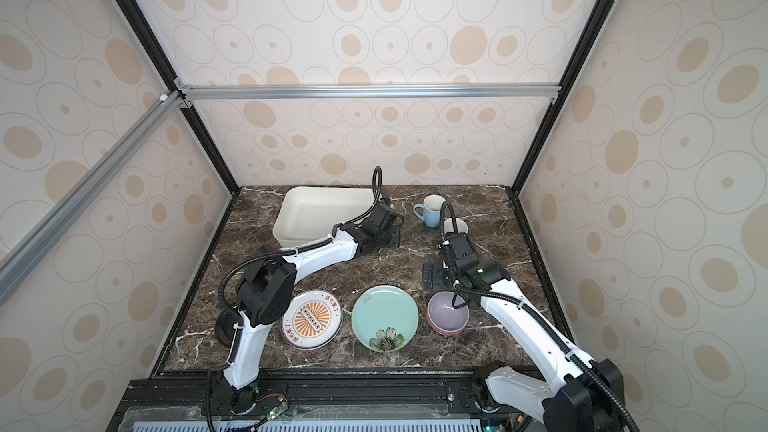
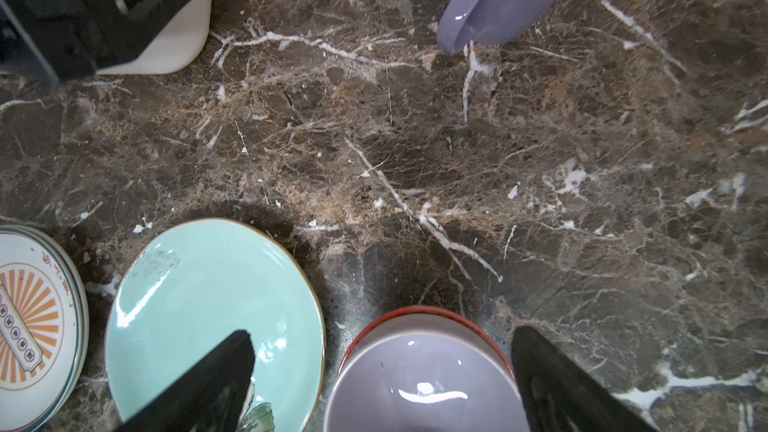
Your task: Place the mixed dishes into the plastic bin
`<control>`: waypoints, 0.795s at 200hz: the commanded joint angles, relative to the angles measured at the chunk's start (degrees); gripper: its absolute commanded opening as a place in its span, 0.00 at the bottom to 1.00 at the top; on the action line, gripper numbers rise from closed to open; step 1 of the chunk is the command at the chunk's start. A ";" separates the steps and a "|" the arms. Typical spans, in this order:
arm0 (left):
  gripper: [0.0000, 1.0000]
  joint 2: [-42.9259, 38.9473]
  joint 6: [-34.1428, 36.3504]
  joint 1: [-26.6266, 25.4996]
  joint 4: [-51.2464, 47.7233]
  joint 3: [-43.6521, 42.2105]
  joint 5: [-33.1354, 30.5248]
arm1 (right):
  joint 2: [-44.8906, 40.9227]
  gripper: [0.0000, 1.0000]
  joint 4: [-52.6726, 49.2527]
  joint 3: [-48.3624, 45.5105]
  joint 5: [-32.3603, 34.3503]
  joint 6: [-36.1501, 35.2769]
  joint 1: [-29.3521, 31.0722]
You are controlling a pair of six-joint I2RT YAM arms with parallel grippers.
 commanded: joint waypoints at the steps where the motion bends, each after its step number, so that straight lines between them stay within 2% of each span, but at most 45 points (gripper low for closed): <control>1: 0.33 -0.38 0.62 0.14 -1.07 2.03 -0.39 | -1.40 1.00 -4.07 1.21 -0.78 1.95 1.70; 29: 0.59 -7.24 4.04 0.54 -0.59 -4.71 -4.05 | 0.21 1.00 -4.31 2.04 -0.47 2.98 4.79; 46: 0.71 -12.28 6.59 1.64 -1.44 -9.64 -7.47 | 2.79 1.00 -5.16 3.32 1.32 4.10 8.11; 66: 0.74 -18.73 9.65 2.81 -1.54 -16.07 -9.91 | 6.34 1.00 -7.18 5.38 4.86 5.50 12.34; 80: 0.76 -23.35 10.35 3.32 -1.81 -20.49 -11.04 | 8.70 1.00 -8.74 7.01 4.52 6.12 14.22; 108: 0.78 -32.71 9.39 3.39 -0.58 -30.49 -9.08 | 9.31 1.00 -11.47 8.51 4.16 9.80 19.16; 132: 0.76 -37.38 8.90 3.32 1.72 -36.81 -7.18 | 5.38 0.88 -10.77 5.49 2.14 16.62 23.76; 159: 0.73 -35.91 9.26 3.26 1.16 -37.55 -4.20 | 0.11 0.80 -8.78 0.49 3.24 26.71 31.30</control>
